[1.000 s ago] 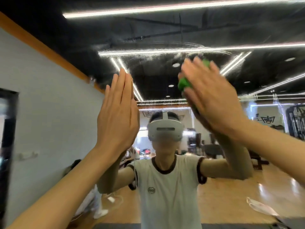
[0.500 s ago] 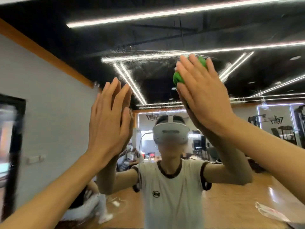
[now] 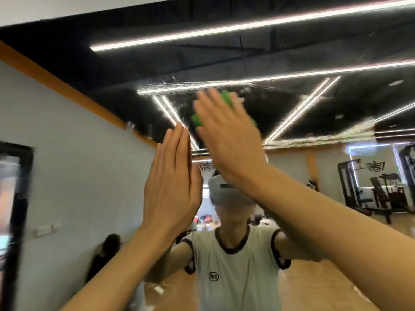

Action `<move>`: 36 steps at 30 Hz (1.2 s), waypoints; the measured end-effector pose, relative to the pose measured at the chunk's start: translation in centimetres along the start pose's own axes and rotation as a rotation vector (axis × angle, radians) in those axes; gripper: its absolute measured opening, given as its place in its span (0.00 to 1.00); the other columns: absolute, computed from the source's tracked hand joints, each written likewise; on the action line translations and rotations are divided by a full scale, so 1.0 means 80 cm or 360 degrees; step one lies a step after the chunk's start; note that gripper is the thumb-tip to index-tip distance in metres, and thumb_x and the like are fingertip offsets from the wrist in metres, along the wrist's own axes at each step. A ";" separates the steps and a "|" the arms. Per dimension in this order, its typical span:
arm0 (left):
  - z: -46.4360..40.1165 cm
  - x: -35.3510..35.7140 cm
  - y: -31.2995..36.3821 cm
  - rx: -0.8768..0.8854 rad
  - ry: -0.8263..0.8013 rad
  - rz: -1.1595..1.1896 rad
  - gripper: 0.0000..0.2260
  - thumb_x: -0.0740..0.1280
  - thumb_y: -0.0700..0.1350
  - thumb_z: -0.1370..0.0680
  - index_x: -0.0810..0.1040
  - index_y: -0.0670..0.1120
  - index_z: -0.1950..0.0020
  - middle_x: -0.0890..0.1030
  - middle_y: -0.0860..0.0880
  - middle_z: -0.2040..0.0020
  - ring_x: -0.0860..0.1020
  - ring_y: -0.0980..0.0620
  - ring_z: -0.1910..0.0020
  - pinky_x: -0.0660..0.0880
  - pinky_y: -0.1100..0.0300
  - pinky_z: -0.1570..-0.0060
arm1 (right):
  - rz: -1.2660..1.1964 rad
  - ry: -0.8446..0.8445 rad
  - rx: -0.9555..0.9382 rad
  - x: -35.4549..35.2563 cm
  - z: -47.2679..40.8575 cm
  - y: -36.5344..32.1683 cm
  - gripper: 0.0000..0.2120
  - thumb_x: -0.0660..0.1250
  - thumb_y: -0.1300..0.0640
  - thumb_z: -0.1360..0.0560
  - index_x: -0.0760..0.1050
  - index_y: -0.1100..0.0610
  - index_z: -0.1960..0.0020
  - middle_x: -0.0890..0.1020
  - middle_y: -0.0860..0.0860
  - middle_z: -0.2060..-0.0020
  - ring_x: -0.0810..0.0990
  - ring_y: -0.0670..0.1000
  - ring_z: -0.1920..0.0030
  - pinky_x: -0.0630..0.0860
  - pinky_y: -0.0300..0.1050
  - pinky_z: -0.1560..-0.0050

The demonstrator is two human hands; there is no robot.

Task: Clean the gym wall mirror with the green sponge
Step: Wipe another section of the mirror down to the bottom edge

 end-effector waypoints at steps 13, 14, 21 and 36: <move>0.001 0.003 -0.002 0.0004 -0.0018 -0.0060 0.27 0.50 0.50 0.15 0.54 0.42 0.17 0.55 0.47 0.17 0.50 0.53 0.18 0.45 0.61 0.20 | -0.0001 0.0103 0.0560 -0.015 -0.024 0.071 0.23 0.50 0.54 0.16 0.65 0.61 0.24 0.66 0.60 0.24 0.62 0.61 0.23 0.56 0.61 0.22; 0.001 0.002 -0.001 -0.0009 -0.0015 -0.0051 0.27 0.50 0.50 0.15 0.54 0.42 0.17 0.56 0.47 0.17 0.51 0.53 0.18 0.47 0.59 0.20 | -0.0031 0.0078 0.0329 0.000 -0.044 0.028 0.24 0.49 0.53 0.17 0.64 0.60 0.24 0.66 0.59 0.24 0.61 0.60 0.23 0.55 0.60 0.21; 0.002 0.003 -0.004 -0.0044 -0.0006 -0.0047 0.29 0.50 0.53 0.16 0.53 0.44 0.17 0.53 0.50 0.17 0.51 0.55 0.18 0.54 0.55 0.20 | -0.0043 -0.0081 0.0027 0.006 -0.067 0.062 0.24 0.48 0.53 0.13 0.56 0.59 0.19 0.58 0.57 0.20 0.53 0.56 0.19 0.43 0.54 0.21; 0.000 0.000 -0.002 -0.0038 -0.0033 -0.0125 0.29 0.49 0.54 0.16 0.54 0.42 0.17 0.54 0.48 0.17 0.50 0.53 0.18 0.45 0.65 0.21 | 0.0002 -0.0111 -0.0068 0.005 0.011 0.031 0.26 0.45 0.52 0.16 0.63 0.60 0.22 0.66 0.58 0.23 0.61 0.56 0.22 0.49 0.54 0.22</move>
Point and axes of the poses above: each hand's wrist, its own z-axis away from the middle knuckle, its own x-axis out of the palm, y = z × x, the point moved 5 cm from there along -z, towards the middle knuckle
